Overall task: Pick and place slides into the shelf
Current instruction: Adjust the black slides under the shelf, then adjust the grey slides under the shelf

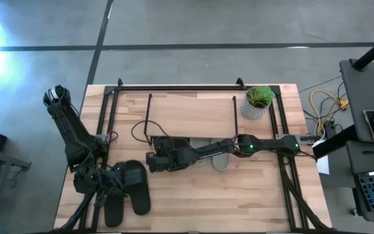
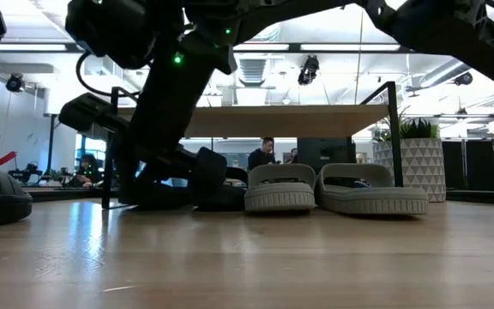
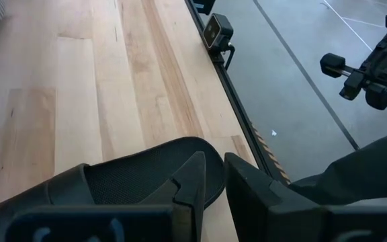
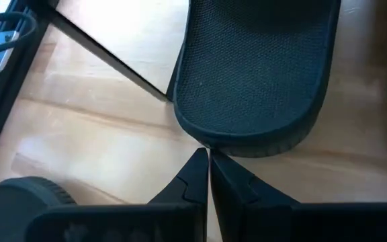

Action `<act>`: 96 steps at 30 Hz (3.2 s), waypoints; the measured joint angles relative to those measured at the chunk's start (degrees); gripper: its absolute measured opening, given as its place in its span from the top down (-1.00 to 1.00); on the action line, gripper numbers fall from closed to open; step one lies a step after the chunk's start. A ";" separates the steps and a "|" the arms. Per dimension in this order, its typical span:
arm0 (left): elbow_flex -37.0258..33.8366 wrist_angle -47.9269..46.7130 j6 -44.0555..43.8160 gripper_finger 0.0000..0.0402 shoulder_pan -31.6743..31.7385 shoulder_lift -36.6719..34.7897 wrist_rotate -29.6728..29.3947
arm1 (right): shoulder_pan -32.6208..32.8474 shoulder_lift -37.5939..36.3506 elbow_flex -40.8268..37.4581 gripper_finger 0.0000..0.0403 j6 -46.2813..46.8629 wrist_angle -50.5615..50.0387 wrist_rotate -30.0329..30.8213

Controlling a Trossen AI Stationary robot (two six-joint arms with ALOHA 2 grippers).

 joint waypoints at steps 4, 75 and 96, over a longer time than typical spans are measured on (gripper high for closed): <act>0.00 -0.01 0.00 0.79 0.01 0.00 0.18 | 0.14 0.00 0.42 0.96 0.03 0.00 -1.09; 0.04 0.98 0.55 0.79 0.02 -0.02 -1.49 | 13.28 -44.27 -45.19 0.96 25.20 -5.58 -10.65; 0.04 0.28 0.52 0.79 0.02 -0.02 -1.51 | 12.48 -25.46 -30.99 0.96 27.28 -19.04 -12.13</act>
